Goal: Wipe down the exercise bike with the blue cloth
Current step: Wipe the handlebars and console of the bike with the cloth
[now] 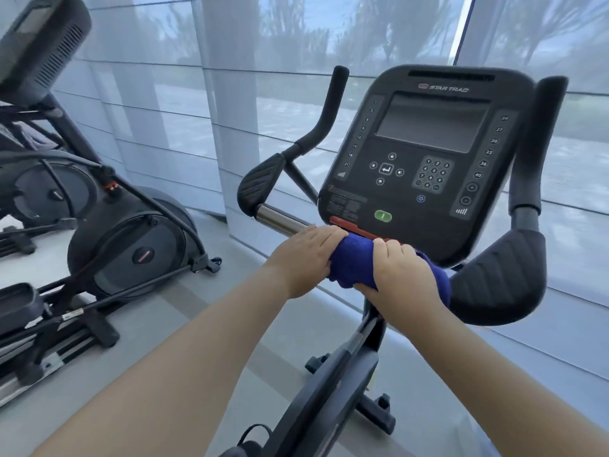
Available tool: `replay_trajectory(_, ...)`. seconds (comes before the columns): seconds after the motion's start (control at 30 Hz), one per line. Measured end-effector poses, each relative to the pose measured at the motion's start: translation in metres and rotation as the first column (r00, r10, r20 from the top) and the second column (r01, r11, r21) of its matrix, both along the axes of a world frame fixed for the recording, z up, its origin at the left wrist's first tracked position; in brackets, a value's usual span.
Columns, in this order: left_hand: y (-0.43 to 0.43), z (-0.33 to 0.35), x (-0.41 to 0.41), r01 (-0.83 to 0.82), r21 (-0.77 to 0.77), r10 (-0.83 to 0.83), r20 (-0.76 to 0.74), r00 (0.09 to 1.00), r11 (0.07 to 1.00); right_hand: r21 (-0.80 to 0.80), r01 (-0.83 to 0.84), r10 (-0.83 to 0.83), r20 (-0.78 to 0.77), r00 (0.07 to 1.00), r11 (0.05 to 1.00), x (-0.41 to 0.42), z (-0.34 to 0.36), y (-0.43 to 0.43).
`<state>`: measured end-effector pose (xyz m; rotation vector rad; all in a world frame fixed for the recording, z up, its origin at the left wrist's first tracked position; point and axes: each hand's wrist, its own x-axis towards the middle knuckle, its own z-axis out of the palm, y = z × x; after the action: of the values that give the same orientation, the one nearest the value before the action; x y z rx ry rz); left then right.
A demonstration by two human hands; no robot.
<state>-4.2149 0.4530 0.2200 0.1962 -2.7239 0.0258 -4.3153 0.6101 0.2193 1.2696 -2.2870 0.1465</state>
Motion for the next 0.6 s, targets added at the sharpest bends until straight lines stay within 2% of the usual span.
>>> replay_trajectory(0.13, -0.016, -0.001, 0.004, 0.006, 0.066, -0.004, -0.029, 1.0, 0.998, 0.085, 0.124, -0.126, 0.019, 0.992, 0.989, 0.014, 0.006, -0.025)
replay_trajectory(0.37, -0.027, -0.007, 0.0, 0.084, 0.07, -0.078, -0.083, 0.993, 0.994, 0.14, 0.303, -0.31, 0.03, 0.95, 0.943, 0.027, 0.01, -0.035)
replay_trajectory(0.6, -0.032, -0.01, -0.003, 0.098, 0.063, -0.091, -0.098, 0.991, 0.993, 0.145, 0.361, -0.372, 0.053, 0.927, 0.921, 0.031, 0.012, -0.041)
